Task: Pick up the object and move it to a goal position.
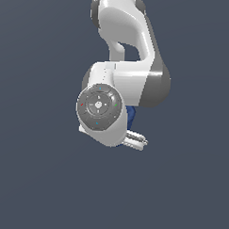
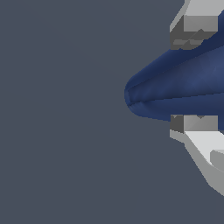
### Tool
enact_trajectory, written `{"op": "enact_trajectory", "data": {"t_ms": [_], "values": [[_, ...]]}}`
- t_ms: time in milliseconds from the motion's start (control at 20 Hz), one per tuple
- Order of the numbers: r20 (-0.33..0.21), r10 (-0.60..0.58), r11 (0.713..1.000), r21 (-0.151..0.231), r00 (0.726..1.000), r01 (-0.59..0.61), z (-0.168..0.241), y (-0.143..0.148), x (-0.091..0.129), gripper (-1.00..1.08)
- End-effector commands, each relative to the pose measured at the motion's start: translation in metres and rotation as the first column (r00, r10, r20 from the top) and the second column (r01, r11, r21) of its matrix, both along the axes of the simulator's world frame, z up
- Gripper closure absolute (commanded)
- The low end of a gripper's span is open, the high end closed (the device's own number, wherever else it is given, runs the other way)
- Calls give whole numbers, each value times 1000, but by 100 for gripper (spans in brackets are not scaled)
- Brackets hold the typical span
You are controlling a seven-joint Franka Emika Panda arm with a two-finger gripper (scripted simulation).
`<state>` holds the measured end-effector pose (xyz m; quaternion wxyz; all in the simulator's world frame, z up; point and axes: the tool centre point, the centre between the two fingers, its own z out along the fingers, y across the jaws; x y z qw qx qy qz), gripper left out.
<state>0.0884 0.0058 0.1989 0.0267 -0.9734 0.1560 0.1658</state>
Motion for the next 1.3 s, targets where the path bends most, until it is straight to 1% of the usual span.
{"op": "enact_trajectory", "data": {"t_ms": [0,200,250,900,1050,1250], "values": [[0,0,1000,0,1000,0,-5,0,-1,-20],[0,0,1000,0,1000,0,-7,1,-2,-20],[0,0,1000,0,1000,0,-7,1,-2,108],[6,1,1000,0,1000,-1,-5,1,-2,108],[23,4,1000,1,1000,-4,2,2,0,108],[63,12,1000,4,998,-12,19,5,2,108]]}}
